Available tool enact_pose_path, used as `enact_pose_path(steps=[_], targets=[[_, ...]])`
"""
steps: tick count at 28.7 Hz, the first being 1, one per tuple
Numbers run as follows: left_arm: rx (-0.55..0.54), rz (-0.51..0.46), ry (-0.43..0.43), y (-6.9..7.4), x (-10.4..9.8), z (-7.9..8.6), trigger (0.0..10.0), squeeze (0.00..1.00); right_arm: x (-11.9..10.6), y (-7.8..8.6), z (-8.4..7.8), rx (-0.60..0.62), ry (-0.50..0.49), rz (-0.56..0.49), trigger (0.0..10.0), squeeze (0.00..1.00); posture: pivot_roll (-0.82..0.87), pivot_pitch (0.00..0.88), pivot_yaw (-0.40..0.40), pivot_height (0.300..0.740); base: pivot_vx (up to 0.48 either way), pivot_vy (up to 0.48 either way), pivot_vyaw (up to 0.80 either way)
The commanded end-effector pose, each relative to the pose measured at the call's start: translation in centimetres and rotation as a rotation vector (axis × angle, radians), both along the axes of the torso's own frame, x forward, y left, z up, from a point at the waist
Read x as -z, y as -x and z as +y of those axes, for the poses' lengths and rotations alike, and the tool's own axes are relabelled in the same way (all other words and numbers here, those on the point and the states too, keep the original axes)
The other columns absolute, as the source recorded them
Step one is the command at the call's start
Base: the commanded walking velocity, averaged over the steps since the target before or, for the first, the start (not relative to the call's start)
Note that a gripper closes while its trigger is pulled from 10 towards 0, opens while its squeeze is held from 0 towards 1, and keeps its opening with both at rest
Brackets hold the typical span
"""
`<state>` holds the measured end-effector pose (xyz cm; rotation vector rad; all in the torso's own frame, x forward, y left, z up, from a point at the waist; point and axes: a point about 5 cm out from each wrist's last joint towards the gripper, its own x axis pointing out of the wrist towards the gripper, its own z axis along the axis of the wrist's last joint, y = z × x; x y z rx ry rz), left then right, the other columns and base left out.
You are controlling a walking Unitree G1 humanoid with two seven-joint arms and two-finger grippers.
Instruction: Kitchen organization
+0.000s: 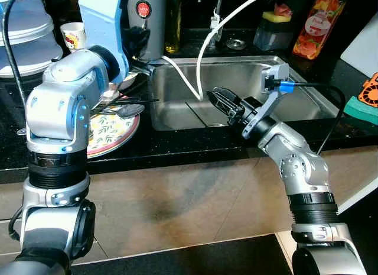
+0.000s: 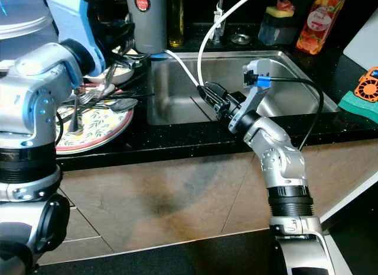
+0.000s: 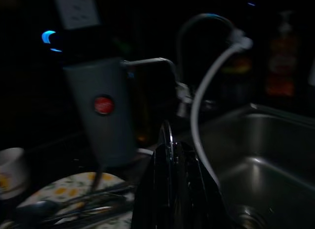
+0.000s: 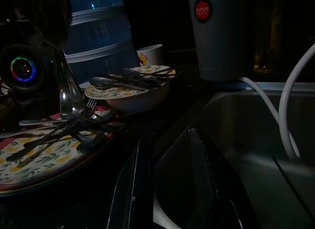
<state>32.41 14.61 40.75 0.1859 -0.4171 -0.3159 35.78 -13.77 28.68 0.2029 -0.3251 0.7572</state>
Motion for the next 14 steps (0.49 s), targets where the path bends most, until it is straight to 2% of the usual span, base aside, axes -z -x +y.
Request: enact_pose_path(steps=[1,3,5,6,7,8,9,10,11,13,14], targets=[[-0.017,-0.081,0.019,0.6,-1.5,0.2,0.0,0.00,0.0,0.0,0.1,-0.014,0.000,0.005,10.0,0.00,0.00,0.145,-0.043,0.740,0.000,0.000,0.00],[-0.033,-0.088,0.012,0.7,-1.6,0.4,0.0,0.00,0.0,0.0,0.1,-0.013,0.000,0.005,10.0,0.00,0.00,0.145,-0.043,0.740,0.000,0.000,0.00],[-0.149,-0.090,-0.189,0.3,-1.0,0.7,0.0,0.00,0.0,0.0,0.1,-0.014,-0.002,0.006,10.0,0.00,0.00,0.146,-0.044,0.740,0.000,0.000,0.00],[-0.187,-0.068,-0.269,0.1,-0.4,0.9,0.0,0.00,0.0,0.0,0.1,-0.014,-0.002,0.006,10.0,0.00,0.00,0.146,-0.044,0.740,0.000,0.000,0.00],[-0.206,-0.053,-0.313,-0.1,0.0,1.0,0.0,0.00,0.1,0.0,0.1,-0.014,-0.002,0.007,10.0,0.00,0.00,0.146,-0.044,0.740,0.000,0.000,0.00],[-0.201,-0.009,-0.345,-0.3,0.8,0.9,0.0,0.00,0.1,0.0,0.1,-0.015,-0.002,0.007,10.0,0.00,0.00,0.149,-0.045,0.740,0.000,0.000,0.00],[-0.201,-0.009,-0.345,-0.3,0.8,0.9,0.0,0.00,0.1,0.0,0.1,-0.015,-0.002,0.007,10.0,0.00,0.00,0.149,-0.045,0.740,0.000,0.000,0.00],[-0.180,0.076,-0.398,-0.6,2.4,0.7,0.0,0.00,0.1,-0.1,0.1,-0.017,-0.002,0.008,10.0,0.00,0.00,0.150,-0.046,0.740,0.000,0.000,0.00],[-0.166,0.116,-0.434,-0.8,3.4,0.6,0.0,0.00,0.1,-0.1,0.2,-0.018,-0.002,0.009,10.0,0.00,0.00,0.151,-0.045,0.740,0.000,0.000,0.00],[-0.158,0.137,-0.455,-0.9,3.9,0.5,0.0,0.00,0.1,-0.1,0.2,-0.019,-0.002,0.010,10.0,0.00,0.00,0.151,-0.045,0.740,0.000,0.000,0.00],[-0.127,0.181,-0.520,-1.1,5.5,0.2,0.0,0.00,0.2,0.0,0.2,-0.020,-0.001,0.011,10.0,0.00,-0.01,0.153,-0.044,0.740,0.000,0.000,0.00]])
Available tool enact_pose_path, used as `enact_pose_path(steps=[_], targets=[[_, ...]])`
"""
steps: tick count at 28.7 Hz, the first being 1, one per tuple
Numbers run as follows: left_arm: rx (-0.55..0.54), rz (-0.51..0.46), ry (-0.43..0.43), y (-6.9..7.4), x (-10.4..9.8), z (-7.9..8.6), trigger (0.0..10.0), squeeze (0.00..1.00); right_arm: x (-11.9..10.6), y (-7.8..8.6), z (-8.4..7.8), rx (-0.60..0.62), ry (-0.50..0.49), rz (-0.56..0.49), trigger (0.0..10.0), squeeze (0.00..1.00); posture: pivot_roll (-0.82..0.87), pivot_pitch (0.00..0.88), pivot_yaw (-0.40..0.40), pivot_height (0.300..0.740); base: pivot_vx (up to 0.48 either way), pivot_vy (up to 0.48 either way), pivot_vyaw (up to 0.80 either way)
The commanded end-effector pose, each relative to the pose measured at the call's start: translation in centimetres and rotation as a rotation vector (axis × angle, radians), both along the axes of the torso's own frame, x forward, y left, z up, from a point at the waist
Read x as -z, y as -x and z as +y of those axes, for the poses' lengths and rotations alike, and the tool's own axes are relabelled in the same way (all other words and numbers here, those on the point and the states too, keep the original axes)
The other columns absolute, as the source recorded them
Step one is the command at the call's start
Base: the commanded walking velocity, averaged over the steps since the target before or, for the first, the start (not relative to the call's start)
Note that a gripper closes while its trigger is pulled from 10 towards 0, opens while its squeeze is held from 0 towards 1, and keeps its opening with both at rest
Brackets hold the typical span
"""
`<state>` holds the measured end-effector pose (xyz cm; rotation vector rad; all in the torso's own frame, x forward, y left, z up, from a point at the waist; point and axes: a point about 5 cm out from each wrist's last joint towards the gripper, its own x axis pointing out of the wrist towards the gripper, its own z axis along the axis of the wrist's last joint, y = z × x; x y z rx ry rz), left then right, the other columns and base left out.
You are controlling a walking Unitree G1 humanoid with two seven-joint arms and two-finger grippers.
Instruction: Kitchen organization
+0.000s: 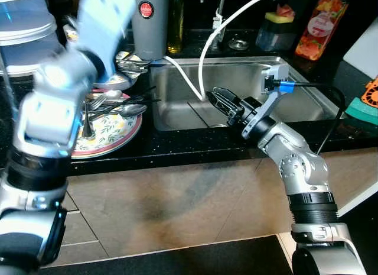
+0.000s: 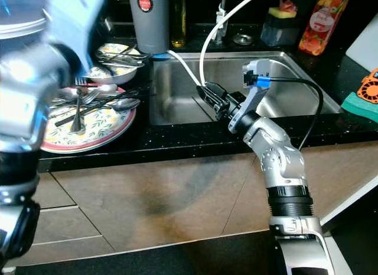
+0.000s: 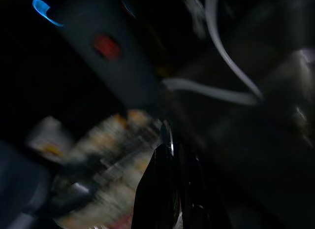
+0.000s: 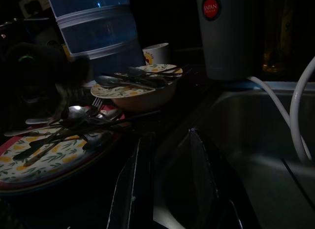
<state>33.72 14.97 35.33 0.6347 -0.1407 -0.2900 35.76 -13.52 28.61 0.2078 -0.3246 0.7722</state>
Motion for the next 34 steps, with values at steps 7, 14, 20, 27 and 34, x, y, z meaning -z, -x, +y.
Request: enact_pose_path(steps=[7,14,20,27,34], targets=[[0.018,0.085,-0.181,-0.1,2.9,-0.2,10.0,0.00,0.3,0.1,0.0,-0.006,0.005,0.014,10.0,0.00,-0.01,0.154,-0.043,0.740,0.000,0.000,0.00],[-0.003,0.107,-0.220,-0.1,3.1,0.1,10.0,0.00,0.3,0.0,-0.1,-0.006,0.007,0.017,10.0,0.00,-0.01,0.156,-0.042,0.740,0.000,0.000,0.00],[-0.015,0.102,-0.219,-0.1,2.9,0.3,10.0,1.00,0.3,0.0,-0.1,-0.008,0.008,0.016,10.0,0.00,-0.01,0.156,-0.044,0.740,0.000,0.000,0.00],[-0.034,0.118,-0.244,0.1,3.1,0.7,10.0,0.00,0.2,0.0,0.0,-0.015,0.010,0.015,10.0,0.00,-0.01,0.154,-0.048,0.740,0.000,0.000,0.00],[-0.109,0.270,-0.249,0.3,4.8,2.0,10.0,0.00,0.2,0.1,0.2,-0.026,0.015,0.013,10.0,0.00,-0.01,0.157,-0.051,0.740,0.000,0.000,0.00]])
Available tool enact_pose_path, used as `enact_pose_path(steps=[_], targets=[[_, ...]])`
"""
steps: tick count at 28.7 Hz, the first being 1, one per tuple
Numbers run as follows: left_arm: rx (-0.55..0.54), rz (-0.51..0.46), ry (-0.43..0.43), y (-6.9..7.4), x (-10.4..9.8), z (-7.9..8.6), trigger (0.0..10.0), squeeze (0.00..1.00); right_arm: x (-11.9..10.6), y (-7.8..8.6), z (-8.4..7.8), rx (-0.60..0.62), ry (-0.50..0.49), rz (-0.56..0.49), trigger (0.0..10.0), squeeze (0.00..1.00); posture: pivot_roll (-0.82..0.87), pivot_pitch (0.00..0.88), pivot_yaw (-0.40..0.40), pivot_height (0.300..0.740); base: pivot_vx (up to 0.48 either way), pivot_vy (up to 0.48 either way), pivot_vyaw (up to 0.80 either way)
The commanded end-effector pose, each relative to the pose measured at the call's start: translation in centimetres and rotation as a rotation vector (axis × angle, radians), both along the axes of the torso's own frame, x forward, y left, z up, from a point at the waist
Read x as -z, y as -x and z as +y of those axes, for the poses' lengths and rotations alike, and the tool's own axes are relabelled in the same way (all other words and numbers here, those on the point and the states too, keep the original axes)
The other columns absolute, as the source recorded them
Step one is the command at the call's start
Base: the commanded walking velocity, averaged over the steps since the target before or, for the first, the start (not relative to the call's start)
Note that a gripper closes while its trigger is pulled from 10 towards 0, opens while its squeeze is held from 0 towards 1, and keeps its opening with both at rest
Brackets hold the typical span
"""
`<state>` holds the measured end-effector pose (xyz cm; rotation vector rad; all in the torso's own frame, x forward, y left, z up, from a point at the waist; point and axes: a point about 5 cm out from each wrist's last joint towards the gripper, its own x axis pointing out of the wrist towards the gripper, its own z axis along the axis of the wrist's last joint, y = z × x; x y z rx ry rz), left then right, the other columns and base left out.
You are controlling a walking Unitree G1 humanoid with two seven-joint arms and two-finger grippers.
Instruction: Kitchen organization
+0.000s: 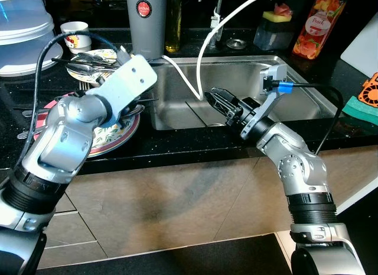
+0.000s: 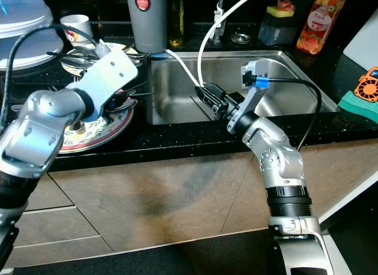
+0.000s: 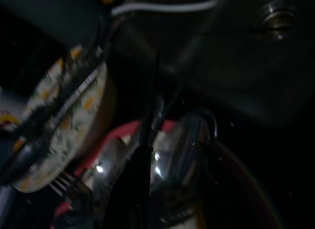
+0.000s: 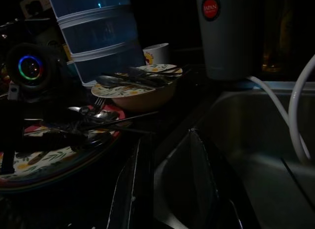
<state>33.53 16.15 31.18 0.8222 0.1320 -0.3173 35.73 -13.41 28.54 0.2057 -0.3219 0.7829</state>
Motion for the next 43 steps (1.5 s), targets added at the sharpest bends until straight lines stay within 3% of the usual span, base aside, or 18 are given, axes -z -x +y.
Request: enact_pose_path(steps=[1,2,8,9,16,17,18,20,21,37,43], targets=[[-0.047,0.038,-0.028,0.1,0.6,0.8,10.0,0.00,0.1,0.1,0.1,-0.015,0.010,0.013,10.0,0.00,-0.01,0.157,-0.051,0.740,0.000,0.000,0.00],[-0.054,0.058,-0.034,0.2,1.0,1.1,10.0,1.00,0.1,0.1,0.1,-0.017,0.012,0.013,10.0,0.00,-0.02,0.158,-0.051,0.740,0.000,0.000,0.00],[-0.062,0.080,-0.056,0.2,1.6,1.2,10.0,1.00,0.1,0.1,0.1,-0.018,0.015,0.015,10.0,0.00,-0.02,0.161,-0.052,0.740,0.000,0.000,0.00],[-0.072,0.097,-0.067,0.1,2.1,1.2,10.0,0.00,0.1,0.1,0.1,-0.018,0.016,0.015,10.0,0.00,-0.02,0.162,-0.052,0.740,0.000,0.000,0.00],[-0.070,0.134,-0.055,0.2,2.7,1.2,10.0,0.00,0.1,0.1,0.0,-0.018,0.018,0.014,10.0,0.00,-0.02,0.161,-0.051,0.740,0.000,0.000,0.00],[-0.068,0.141,-0.051,0.3,2.7,1.2,7.9,0.00,0.2,0.1,0.0,-0.019,0.018,0.015,10.0,0.00,-0.02,0.161,-0.051,0.740,0.000,0.000,0.00],[-0.064,0.153,-0.049,0.3,2.8,1.2,4.7,0.00,0.2,0.1,0.1,-0.019,0.019,0.015,10.0,0.00,-0.02,0.160,-0.052,0.740,0.000,0.000,0.00],[-0.062,0.167,-0.051,0.3,3.0,1.3,4.2,0.00,0.2,0.1,0.1,-0.020,0.019,0.016,10.0,0.00,-0.02,0.160,-0.052,0.740,0.000,0.000,0.00],[-0.061,0.180,-0.052,0.4,3.3,1.3,0.0,0.00,0.2,0.1,0.1,-0.021,0.019,0.016,10.0,0.00,-0.02,0.160,-0.052,0.740,0.000,0.000,0.00],[-0.086,0.160,0.022,-0.1,4.1,1.6,0.0,0.00,0.1,0.1,0.1,-0.024,0.021,0.013,10.0,0.00,-0.02,0.146,-0.054,0.740,0.000,0.000,0.00],[-0.046,-0.104,0.133,-0.6,-0.1,0.3,0.0,0.00,0.0,0.1,0.0,-0.025,0.020,0.010,10.0,0.00,-0.02,0.150,-0.058,0.740,0.000,0.000,0.00]])
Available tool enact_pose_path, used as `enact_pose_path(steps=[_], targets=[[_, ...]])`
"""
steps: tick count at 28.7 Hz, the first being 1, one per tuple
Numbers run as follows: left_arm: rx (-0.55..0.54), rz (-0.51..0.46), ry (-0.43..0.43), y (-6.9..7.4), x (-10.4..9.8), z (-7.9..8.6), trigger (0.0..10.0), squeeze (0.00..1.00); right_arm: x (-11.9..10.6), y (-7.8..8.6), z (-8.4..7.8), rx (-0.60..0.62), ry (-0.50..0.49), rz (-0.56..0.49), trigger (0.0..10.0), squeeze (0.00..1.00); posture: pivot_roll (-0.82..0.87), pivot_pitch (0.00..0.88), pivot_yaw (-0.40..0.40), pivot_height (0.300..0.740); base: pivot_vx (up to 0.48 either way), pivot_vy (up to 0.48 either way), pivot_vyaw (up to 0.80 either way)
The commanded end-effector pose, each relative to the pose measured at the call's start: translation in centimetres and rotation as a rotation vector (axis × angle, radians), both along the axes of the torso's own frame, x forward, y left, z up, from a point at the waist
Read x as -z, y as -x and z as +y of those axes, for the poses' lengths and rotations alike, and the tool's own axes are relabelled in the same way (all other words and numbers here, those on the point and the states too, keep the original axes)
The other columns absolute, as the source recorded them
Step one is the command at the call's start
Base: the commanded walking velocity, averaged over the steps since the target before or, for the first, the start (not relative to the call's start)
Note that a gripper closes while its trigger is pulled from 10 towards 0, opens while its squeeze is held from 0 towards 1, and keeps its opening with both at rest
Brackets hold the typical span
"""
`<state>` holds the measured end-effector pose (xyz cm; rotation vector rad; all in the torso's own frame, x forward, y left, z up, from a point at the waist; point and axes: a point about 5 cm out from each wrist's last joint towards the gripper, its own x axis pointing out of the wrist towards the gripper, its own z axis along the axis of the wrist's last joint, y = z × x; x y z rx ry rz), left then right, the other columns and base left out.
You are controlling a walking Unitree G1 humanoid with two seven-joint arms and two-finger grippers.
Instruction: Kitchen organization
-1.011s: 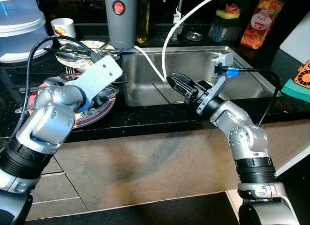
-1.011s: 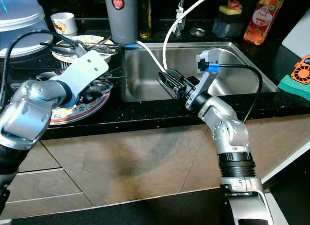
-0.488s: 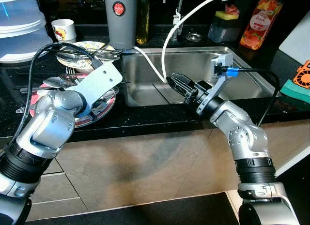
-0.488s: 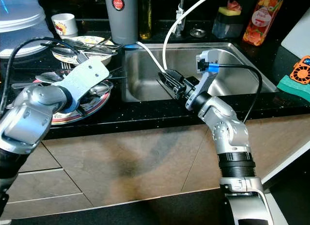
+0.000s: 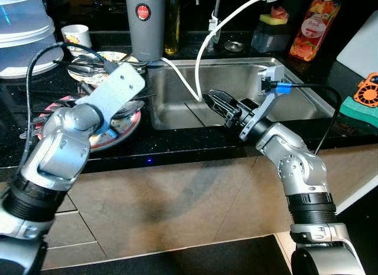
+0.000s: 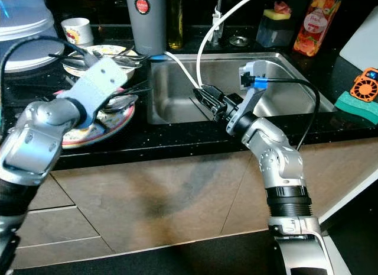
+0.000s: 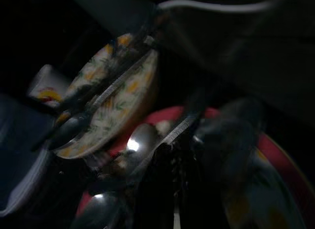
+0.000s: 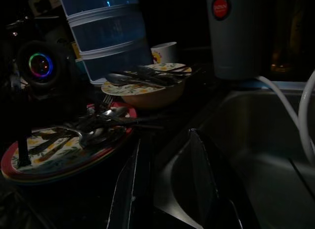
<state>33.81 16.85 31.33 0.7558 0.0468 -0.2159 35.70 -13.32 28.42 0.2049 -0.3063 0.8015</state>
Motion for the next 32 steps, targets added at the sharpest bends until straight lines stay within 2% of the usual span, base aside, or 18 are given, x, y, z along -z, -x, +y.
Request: enact_pose_path(steps=[1,3,4,6,10,11,14,16,18,19,21,22,23,25,26,27,31,32], targets=[[0.022,0.000,0.056,-0.3,0.0,-0.4,0.0,0.00,-0.2,0.1,-0.1,-0.006,0.011,-0.001,10.0,0.00,-0.02,0.150,-0.058,0.740,0.000,0.000,0.00],[0.070,-0.069,0.081,-0.1,-1.2,-1.0,0.0,0.00,-0.2,0.0,-0.1,-0.007,0.011,-0.001,10.0,0.00,-0.02,0.153,-0.060,0.740,0.000,0.000,0.00],[0.089,-0.128,0.131,0.1,-2.5,-1.5,0.0,0.00,-0.2,0.0,-0.1,-0.008,0.012,-0.001,10.0,0.00,-0.02,0.154,-0.060,0.740,0.000,0.000,0.00],[0.097,-0.161,0.140,0.2,-3.1,-1.7,0.0,0.00,-0.2,0.0,-0.1,-0.008,0.012,-0.001,10.0,0.00,-0.02,0.155,-0.061,0.740,0.000,0.000,0.00],[0.098,-0.260,0.144,0.5,-4.9,-2.1,0.0,0.00,-0.2,0.0,-0.1,-0.009,0.012,-0.001,10.0,0.00,-0.02,0.156,-0.061,0.740,0.000,0.000,0.00],[0.098,-0.260,0.144,0.5,-4.9,-2.1,0.0,0.00,-0.2,0.0,-0.1,-0.009,0.012,-0.001,10.0,0.00,-0.02,0.156,-0.061,0.740,0.000,0.000,0.00],[0.089,-0.328,0.108,0.8,-6.1,-2.1,0.0,0.00,-0.3,-0.1,0.0,-0.010,0.012,-0.002,10.0,0.00,-0.02,0.153,-0.061,0.740,0.000,0.000,0.00],[0.093,-0.366,0.138,1.0,-6.6,-2.2,0.0,0.00,-0.3,-0.1,0.0,-0.010,0.013,-0.004,10.0,0.00,-0.02,0.152,-0.061,0.740,0.000,0.000,0.00],[0.122,-0.408,0.212,1.3,-7.5,-2.5,0.0,0.00,-0.4,-0.1,0.0,-0.011,0.014,-0.006,10.0,0.00,-0.02,0.151,-0.062,0.740,0.000,0.000,0.00],[0.122,-0.408,0.212,1.3,-7.5,-2.5,0.0,0.00,-0.4,-0.1,0.0,-0.011,0.014,-0.006,10.0,0.00,-0.02,0.151,-0.062,0.740,0.000,0.000,0.00],[0.223,-0.449,0.330,1.8,-8.6,-3.5,0.0,0.00,-0.5,-0.1,0.0,-0.012,0.015,-0.009,10.0,0.00,-0.02,0.149,-0.062,0.740,0.000,0.000,0.00],[0.223,-0.449,0.330,1.8,-8.6,-3.5,0.0,0.00,-0.5,-0.1,0.0,-0.012,0.015,-0.009,10.0,0.00,-0.02,0.149,-0.062,0.740,0.000,0.000,0.00],[0.290,-0.466,0.405,2.1,-9.0,-4.1,0.0,0.00,-0.5,-0.1,0.0,-0.013,0.013,-0.011,10.0,0.00,-0.02,0.149,-0.062,0.740,0.000,0.000,0.00],[0.462,-0.472,0.619,2.9,-9.4,-5.4,0.0,0.00,-0.8,-0.1,0.2,-0.011,-0.005,-0.017,10.0,0.00,-0.02,0.145,-0.060,0.740,0.000,0.000,0.00],[0.462,-0.472,0.619,2.9,-9.4,-5.4,0.0,0.00,-0.8,-0.1,0.2,-0.011,-0.005,-0.017,10.0,0.00,-0.02,0.145,-0.060,0.740,0.000,0.000,0.00],[0.494,-0.479,0.682,3.1,-9.3,-5.5,0.0,0.00,-0.9,-0.1,0.3,-0.009,-0.017,-0.020,10.0,0.00,-0.02,0.145,-0.058,0.740,0.000,0.000,0.00],[0.582,-0.521,1.017,3.1,-9.1,-4.0,0.0,0.00,-1.7,-0.2,1.0,0.017,-0.104,-0.031,10.0,0.00,-0.02,0.144,-0.051,0.740,0.000,0.000,0.00],[0.582,-0.521,1.017,3.1,-9.1,-4.0,0.0,0.00,-1.7,-0.2,1.0,0.017,-0.104,-0.031,10.0,0.00,-0.02,0.144,-0.051,0.740,0.000,0.000,0.00]])
